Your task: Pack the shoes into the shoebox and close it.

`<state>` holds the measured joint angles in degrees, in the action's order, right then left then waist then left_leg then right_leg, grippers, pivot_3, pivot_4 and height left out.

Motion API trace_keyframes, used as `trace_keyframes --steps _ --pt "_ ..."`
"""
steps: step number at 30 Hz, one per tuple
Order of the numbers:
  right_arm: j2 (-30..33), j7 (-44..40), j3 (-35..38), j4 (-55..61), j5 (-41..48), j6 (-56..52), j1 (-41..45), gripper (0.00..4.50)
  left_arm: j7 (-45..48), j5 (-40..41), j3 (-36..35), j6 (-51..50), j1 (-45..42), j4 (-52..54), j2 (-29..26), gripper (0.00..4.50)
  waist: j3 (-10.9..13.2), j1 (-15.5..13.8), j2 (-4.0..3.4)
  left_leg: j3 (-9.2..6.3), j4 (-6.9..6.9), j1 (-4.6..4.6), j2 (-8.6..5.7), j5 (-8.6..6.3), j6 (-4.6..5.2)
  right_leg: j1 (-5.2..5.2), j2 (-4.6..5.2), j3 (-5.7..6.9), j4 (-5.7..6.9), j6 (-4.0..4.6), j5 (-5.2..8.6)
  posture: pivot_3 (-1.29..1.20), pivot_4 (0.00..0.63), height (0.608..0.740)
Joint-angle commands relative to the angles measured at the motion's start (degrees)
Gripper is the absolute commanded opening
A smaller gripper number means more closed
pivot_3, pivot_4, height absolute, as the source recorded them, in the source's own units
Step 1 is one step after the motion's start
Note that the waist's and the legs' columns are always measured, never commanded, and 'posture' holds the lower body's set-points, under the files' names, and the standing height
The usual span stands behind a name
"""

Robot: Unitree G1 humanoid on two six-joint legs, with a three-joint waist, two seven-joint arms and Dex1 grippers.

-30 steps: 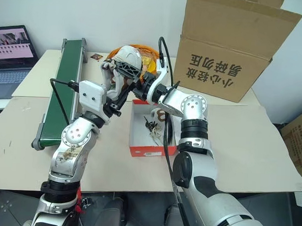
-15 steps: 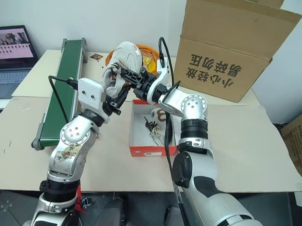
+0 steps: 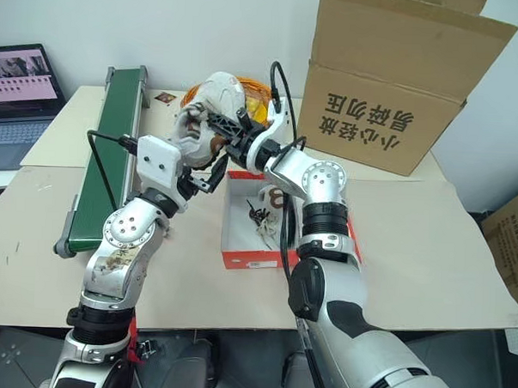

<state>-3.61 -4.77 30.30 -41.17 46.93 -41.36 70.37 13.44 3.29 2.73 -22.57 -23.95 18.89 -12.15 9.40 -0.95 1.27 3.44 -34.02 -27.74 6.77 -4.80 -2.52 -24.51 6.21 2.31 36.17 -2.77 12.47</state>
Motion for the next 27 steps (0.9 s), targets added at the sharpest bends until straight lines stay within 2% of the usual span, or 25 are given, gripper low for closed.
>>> trace_keyframes --steps 1,4,7,10,12,16,21,24,26,27 --pt "4.5 1.6 1.4 0.9 -4.0 14.5 3.7 0.73 1.4 -0.1 2.3 1.0 0.1 2.4 0.2 4.45 0.0 -0.6 -0.01 -0.02 -0.02 -0.15 -0.04 -0.01 -0.01 -0.03 0.0 0.0 -0.09 -0.01 -0.01 0.0 0.15 0.728" --pt "6.6 0.2 -3.8 2.1 -9.7 17.9 3.2 0.73 1.3 -0.1 2.2 1.0 0.2 2.5 0.1 4.45 0.0 0.1 -0.01 -0.03 -0.2 -0.5 -0.07 0.06 0.14 -0.28 0.0 -0.07 -0.09 -0.05 -0.06 0.0 0.15 0.728" --pt "8.5 -2.8 -9.7 5.3 -13.5 14.7 2.1 0.73 1.0 -0.4 2.1 1.0 0.4 2.5 0.0 4.45 0.0 1.1 -0.07 -0.02 -0.16 -0.48 -0.06 0.27 0.48 -0.48 0.0 -0.11 0.1 -0.03 -0.06 0.0 0.15 0.728" --pt "12.5 -5.8 -19.6 13.0 -16.4 -0.4 -0.7 0.73 0.8 -0.6 1.5 1.1 0.1 1.8 -0.4 4.45 0.1 1.8 -0.09 -0.03 -0.16 -0.46 -0.06 0.3 0.52 -0.54 0.0 -0.14 0.4 0.0 -0.04 0.0 0.15 0.728" --pt "15.9 -7.0 -22.2 18.9 -14.2 -12.4 -3.4 0.73 0.9 -0.4 0.7 1.5 -0.5 1.1 -0.7 4.45 0.1 1.8 -0.09 -0.03 -0.21 -0.44 -0.06 0.3 0.52 -0.57 0.0 -0.18 0.55 0.04 0.0 0.0 0.15 0.728" --pt "19.7 -8.2 -21.9 23.0 -11.0 -27.6 -4.9 0.73 1.0 -0.1 0.4 2.2 -0.9 0.2 -0.8 4.45 0.1 1.1 -0.08 -0.07 -0.3 -0.47 -0.06 0.3 0.52 -0.52 0.0 -0.18 0.57 0.06 0.01 0.0 0.15 0.728" --pt "21.4 -9.3 -22.9 21.9 -11.5 -37.1 -5.5 0.73 1.4 -0.3 0.5 3.0 -0.6 -0.3 -1.1 4.45 0.1 0.5 -0.08 -0.07 -0.35 -0.49 -0.06 0.3 0.53 -0.54 0.0 -0.18 0.56 0.05 0.02 0.0 0.15 0.728" --pt "21.1 -9.7 -24.4 21.0 -12.7 -39.8 -6.5 0.73 8.6 3.4 -0.1 -0.1 1.0 2.2 -6.1 4.45 0.1 0.7 -0.09 -0.06 -0.32 -0.48 -0.06 0.3 0.53 -0.58 0.0 -0.17 0.59 0.06 0.02 0.0 0.15 0.728" --pt "20.7 -10.2 -25.5 20.3 -13.5 -40.3 -6.6 0.73 16.1 9.0 -2.7 -5.9 3.2 5.0 -12.5 4.45 0.1 1.1 -0.09 -0.06 -0.28 -0.46 -0.06 0.3 0.53 -0.62 -0.01 -0.17 0.64 0.08 0.04 0.0 0.15 0.728" --pt "20.5 -10.6 -26.1 19.7 -13.9 -40.3 -6.5 0.73 21.4 11.9 -4.7 -9.3 5.5 6.7 -18.3 4.45 0.1 1.2 -0.12 -0.06 -0.26 -0.46 -0.06 0.3 0.53 -0.65 0.0 -0.18 0.65 0.1 0.05 0.0 0.15 0.728"
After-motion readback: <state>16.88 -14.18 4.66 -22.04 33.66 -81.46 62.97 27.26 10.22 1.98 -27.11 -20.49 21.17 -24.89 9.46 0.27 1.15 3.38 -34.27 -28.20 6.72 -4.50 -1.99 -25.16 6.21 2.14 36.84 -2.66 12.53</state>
